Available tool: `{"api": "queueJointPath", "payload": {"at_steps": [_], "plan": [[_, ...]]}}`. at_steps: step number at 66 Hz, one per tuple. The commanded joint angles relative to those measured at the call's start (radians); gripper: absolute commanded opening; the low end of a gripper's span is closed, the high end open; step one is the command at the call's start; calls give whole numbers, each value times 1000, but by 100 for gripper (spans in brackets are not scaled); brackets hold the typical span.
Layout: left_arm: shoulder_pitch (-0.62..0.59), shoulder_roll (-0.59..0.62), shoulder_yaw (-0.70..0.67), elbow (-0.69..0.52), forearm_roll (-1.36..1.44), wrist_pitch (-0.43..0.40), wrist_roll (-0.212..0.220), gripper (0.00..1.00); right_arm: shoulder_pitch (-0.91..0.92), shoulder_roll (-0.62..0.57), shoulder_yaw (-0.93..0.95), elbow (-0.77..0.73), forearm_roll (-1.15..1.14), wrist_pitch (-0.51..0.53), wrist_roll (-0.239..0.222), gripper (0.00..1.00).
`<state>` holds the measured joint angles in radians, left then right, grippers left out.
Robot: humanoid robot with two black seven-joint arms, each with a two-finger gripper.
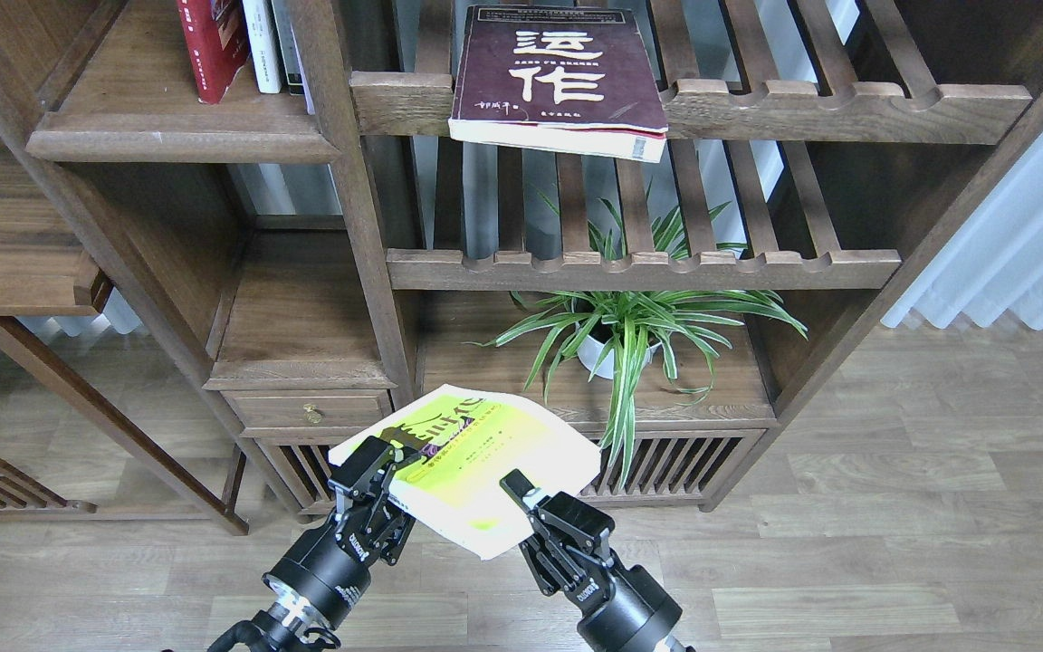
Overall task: Organize books on shelf
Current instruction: 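Lower the yellow-green book and grasp it with both grippers, then lift the yellow-green book with the left gripper up toward the top shelf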
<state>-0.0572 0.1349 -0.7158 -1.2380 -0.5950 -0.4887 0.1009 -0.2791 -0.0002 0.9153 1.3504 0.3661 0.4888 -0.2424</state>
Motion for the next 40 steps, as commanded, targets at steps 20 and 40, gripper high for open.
{"api": "queueJointPath", "payload": {"at_steps": [20, 40], "plan": [[-1, 15, 2, -14, 1, 0, 0, 2, -3, 0, 4, -10, -191, 0, 5, 99], [-3, 42, -11, -15, 3, 0, -10, 2, 4, 0, 20, -13, -191, 0, 14, 99]]}}
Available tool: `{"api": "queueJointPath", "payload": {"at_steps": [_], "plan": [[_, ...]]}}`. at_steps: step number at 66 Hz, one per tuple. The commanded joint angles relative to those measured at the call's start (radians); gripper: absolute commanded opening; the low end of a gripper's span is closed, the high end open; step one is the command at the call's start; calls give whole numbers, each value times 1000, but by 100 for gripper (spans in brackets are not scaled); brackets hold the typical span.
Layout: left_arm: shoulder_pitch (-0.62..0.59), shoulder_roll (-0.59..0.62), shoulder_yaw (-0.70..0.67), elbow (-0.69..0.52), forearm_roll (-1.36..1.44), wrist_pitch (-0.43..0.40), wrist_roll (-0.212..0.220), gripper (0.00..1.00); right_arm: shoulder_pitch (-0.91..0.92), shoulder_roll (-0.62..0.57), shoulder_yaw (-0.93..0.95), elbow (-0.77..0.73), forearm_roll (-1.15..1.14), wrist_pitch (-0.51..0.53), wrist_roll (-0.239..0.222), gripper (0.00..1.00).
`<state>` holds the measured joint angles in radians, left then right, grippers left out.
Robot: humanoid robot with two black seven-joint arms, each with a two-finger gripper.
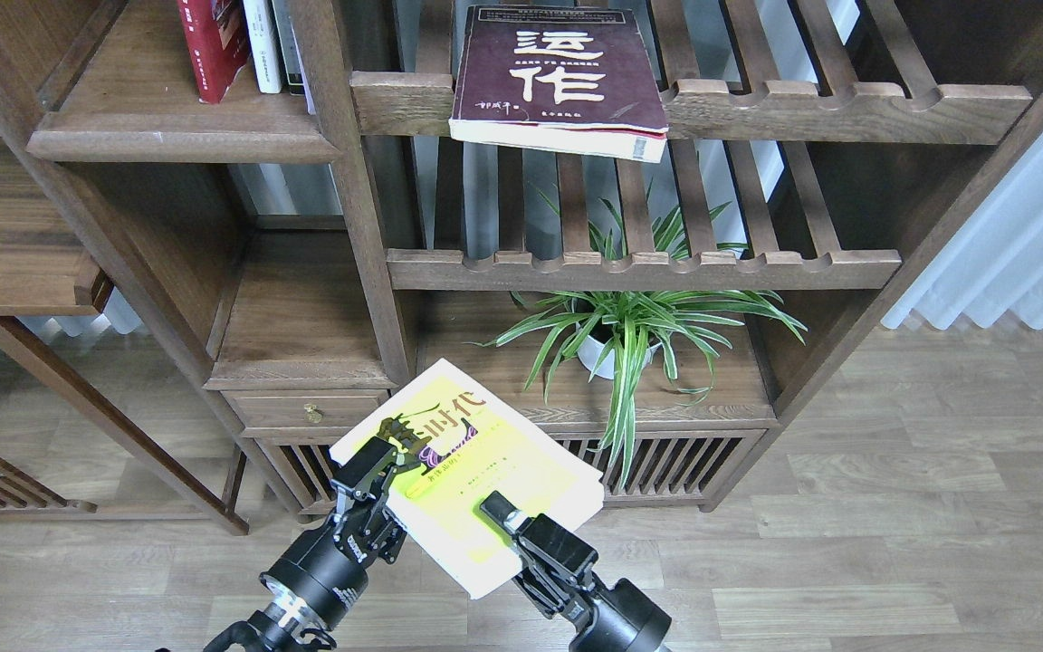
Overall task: Organize books on shelf
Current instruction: 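Lift the yellow-green book with the left gripper up toward the top shelf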
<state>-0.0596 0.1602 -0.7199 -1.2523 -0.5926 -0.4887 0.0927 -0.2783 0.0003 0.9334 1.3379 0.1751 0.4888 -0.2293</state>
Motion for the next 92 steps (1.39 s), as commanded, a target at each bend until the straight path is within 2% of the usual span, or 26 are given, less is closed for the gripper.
{"api": "queueJointPath", "payload": {"at_steps": [1, 13, 17, 35, 51, 65, 82, 92], "plan": [[0, 19, -7, -1, 0, 0, -2, 2, 4, 0, 2, -2, 0, 0, 1, 99], [6, 105, -4, -7, 17, 0, -1, 3, 8, 0, 36, -28, 0, 0, 1, 99], [17, 176, -6, -19, 66, 0, -1, 3, 5, 0, 53, -40, 1, 0, 1, 99], [24, 332, -36, -30, 152, 0, -2, 3, 1, 0, 55, -43, 1, 0, 1, 99], [30, 481, -141, -21, 280, 0, 5, 3, 7, 0, 55, -60, 0, 0, -1, 99], [32, 629, -210, -64, 306, 0, 13, 3, 13, 0, 55, -68, 0, 0, -2, 99], [29, 702, -266, -101, 307, 0, 19, 3, 14, 0, 55, -80, 0, 0, -2, 99], [20, 785, -358, -128, 306, 0, 16, 3, 14, 0, 55, -82, 0, 0, -2, 99]]}}
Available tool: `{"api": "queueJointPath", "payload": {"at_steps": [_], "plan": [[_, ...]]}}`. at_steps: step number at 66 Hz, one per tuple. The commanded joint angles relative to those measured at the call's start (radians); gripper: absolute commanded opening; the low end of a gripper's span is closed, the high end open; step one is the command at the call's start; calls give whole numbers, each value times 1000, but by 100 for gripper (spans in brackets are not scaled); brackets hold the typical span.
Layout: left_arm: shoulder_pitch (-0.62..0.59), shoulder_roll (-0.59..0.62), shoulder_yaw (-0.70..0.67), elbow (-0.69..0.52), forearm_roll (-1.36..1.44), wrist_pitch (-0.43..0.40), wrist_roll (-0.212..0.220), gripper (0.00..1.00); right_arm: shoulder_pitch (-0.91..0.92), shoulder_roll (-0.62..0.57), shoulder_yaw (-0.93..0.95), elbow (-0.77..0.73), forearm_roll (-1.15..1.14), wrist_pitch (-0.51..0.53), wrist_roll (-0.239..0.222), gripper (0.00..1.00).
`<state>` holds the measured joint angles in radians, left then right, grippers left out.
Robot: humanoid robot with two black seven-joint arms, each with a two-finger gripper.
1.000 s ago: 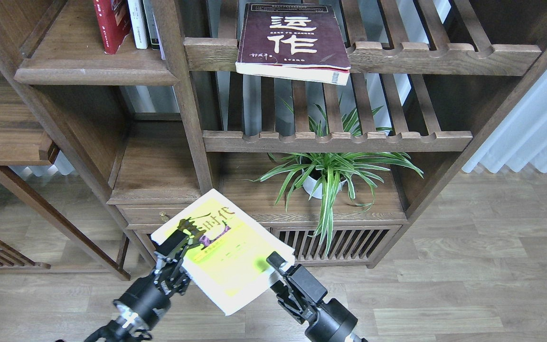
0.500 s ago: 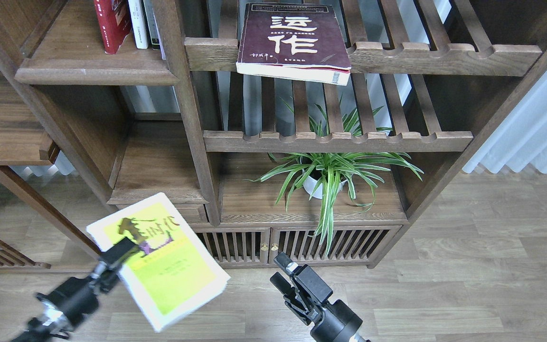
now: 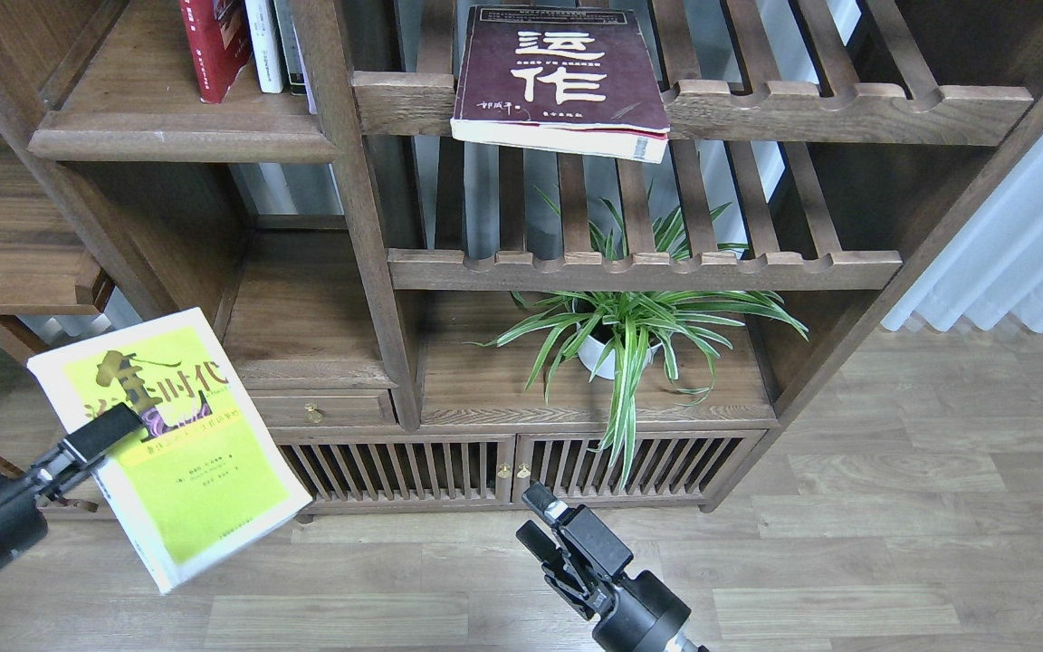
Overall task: Organize books on shelf
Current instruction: 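Lift the yellow-green book with the left gripper up toward the top shelf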
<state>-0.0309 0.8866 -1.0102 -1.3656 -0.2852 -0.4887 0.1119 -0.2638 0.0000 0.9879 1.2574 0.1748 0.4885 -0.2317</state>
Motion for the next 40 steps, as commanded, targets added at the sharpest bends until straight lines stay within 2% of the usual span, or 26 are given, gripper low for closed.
{"api": "queueJointPath", "payload": {"at_steps": [1, 17, 30, 40], "plan": [[-9, 61, -74, -15, -3, 0, -4, 3, 0, 0, 0, -1, 0, 0, 0, 99], [-41, 140, -196, -15, -9, 0, -3, 3, 0, 0, -2, -3, -1, 0, -3, 99], [-230, 281, -215, -15, -65, 0, -3, 4, 0, 0, 0, -4, -1, 0, -5, 99], [-371, 364, -154, -15, -135, 0, -3, 4, 0, 0, -2, -4, -3, 0, -5, 99]]}}
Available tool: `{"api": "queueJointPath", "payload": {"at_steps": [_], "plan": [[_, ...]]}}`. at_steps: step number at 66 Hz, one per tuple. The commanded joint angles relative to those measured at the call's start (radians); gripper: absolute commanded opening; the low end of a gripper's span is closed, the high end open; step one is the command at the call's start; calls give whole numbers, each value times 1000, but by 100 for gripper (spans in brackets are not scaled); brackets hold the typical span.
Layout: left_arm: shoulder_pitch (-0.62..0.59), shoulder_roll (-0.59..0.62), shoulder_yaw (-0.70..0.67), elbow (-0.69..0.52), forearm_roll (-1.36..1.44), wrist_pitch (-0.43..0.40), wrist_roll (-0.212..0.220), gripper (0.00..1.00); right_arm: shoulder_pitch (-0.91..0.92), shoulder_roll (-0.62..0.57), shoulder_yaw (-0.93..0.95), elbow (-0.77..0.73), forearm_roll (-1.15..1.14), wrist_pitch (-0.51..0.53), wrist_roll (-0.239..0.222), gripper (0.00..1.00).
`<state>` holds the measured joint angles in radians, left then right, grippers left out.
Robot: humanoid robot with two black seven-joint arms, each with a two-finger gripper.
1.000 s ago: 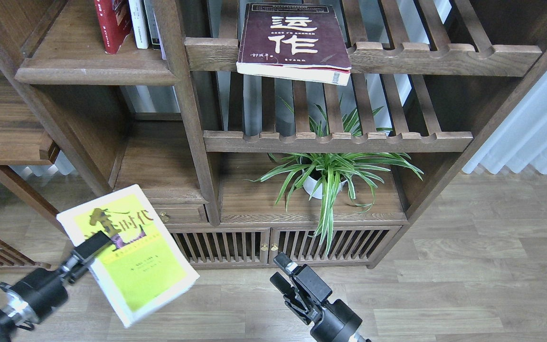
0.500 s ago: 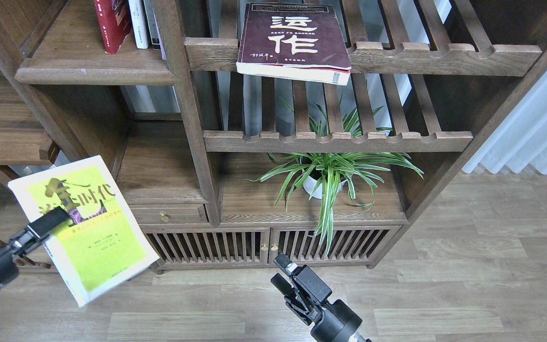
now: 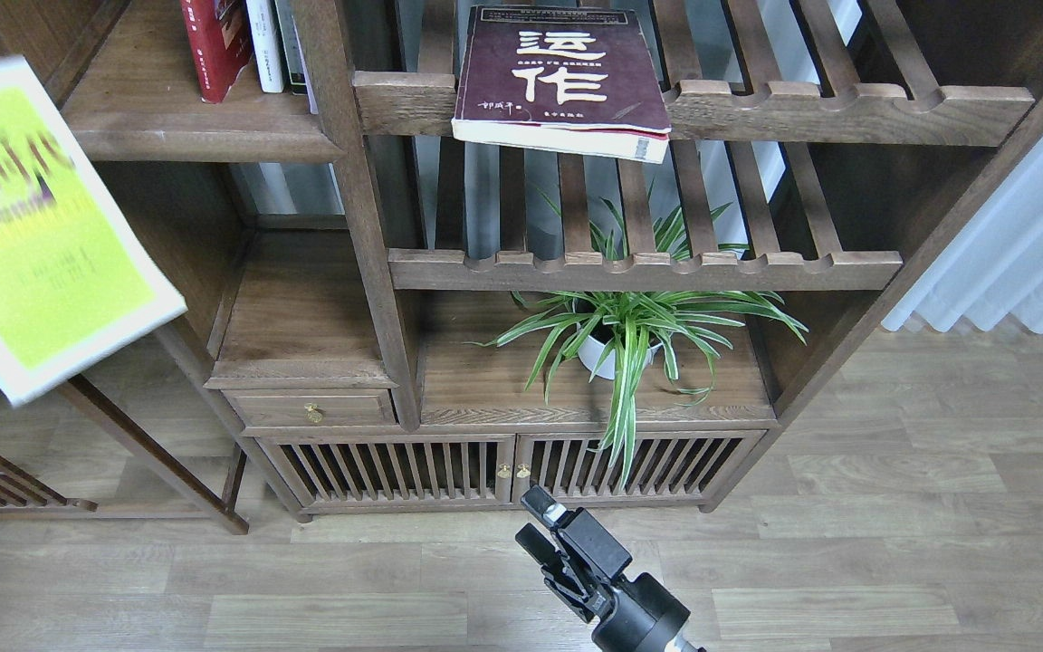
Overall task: Organize books on shelf
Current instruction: 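Lift the yellow-green book with the left gripper up toward the top shelf, then insert the yellow-green book upright into the top shelf with the left gripper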
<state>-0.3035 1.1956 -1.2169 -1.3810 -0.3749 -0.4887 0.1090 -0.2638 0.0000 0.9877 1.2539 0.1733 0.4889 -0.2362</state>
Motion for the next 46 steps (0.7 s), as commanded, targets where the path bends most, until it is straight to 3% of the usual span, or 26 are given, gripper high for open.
{"api": "queueJointPath", "payload": {"at_steps": [1, 23, 31, 34, 40, 46], "plan": [[-108, 59, 59, 0, -48, 0, 0, 4, 0, 0, -1, 1, -1, 0, 0, 99], [-459, 73, 289, 45, -50, 0, 14, 5, 0, 0, -1, -1, -3, 0, -2, 99], [-605, 62, 367, 99, -42, 0, 52, 5, 0, 0, -3, 1, -3, 0, -2, 99], [-710, 48, 428, 131, -38, 0, 93, 5, 0, 0, -1, 1, -3, 0, -2, 99], [-773, 39, 458, 160, -24, 0, 142, 5, 0, 0, -1, -1, -3, 0, -2, 99], [-790, 10, 459, 203, 37, 0, 156, 5, 0, 0, -1, -1, -3, 0, -2, 99]]}}
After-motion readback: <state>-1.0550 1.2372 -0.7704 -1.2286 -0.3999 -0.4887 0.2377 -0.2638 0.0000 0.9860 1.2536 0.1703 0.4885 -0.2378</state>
